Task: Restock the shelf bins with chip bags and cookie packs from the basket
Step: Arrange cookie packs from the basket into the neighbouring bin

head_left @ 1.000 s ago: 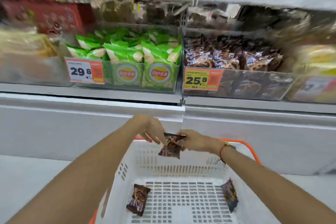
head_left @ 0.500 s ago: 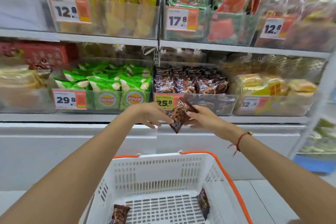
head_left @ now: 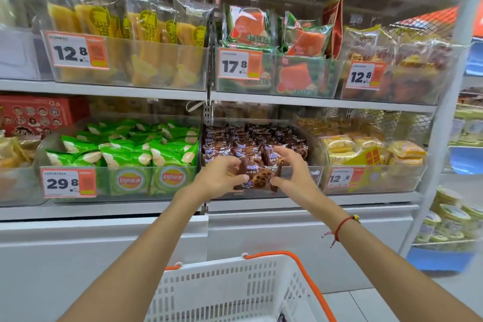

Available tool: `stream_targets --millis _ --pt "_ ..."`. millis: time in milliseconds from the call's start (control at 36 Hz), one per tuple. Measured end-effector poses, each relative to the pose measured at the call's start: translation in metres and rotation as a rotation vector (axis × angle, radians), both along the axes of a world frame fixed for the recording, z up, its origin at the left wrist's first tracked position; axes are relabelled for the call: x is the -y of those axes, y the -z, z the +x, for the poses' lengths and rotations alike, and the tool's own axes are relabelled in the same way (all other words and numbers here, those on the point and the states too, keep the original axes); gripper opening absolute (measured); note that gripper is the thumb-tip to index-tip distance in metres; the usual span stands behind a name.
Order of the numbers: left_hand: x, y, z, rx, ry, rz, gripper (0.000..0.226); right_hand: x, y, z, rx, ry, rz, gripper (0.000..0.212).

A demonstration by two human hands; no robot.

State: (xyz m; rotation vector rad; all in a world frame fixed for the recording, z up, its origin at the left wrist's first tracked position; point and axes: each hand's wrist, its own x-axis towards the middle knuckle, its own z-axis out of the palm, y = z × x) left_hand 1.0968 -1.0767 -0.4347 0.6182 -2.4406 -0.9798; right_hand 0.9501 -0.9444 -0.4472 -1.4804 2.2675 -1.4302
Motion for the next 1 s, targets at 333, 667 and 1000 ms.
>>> stream_targets --millis 333,667,1000 --pt "0.026 0.012 -0.04 -0.147 -0.077 -0.128 0.027 0.006 -0.028 -0.051 -0.43 0.005 0.157 0.025" --pt "0.048 0.026 -0.035 0.01 -0.597 -0.545 0.07 0.023 -0.082 -0.159 -0.592 0.373 0.381 0.033" --pt "0.054 0.024 -0.038 0.089 -0.68 -0.583 0.083 0.065 -0.066 -0.163 -0.828 0.166 0.693 0.028"
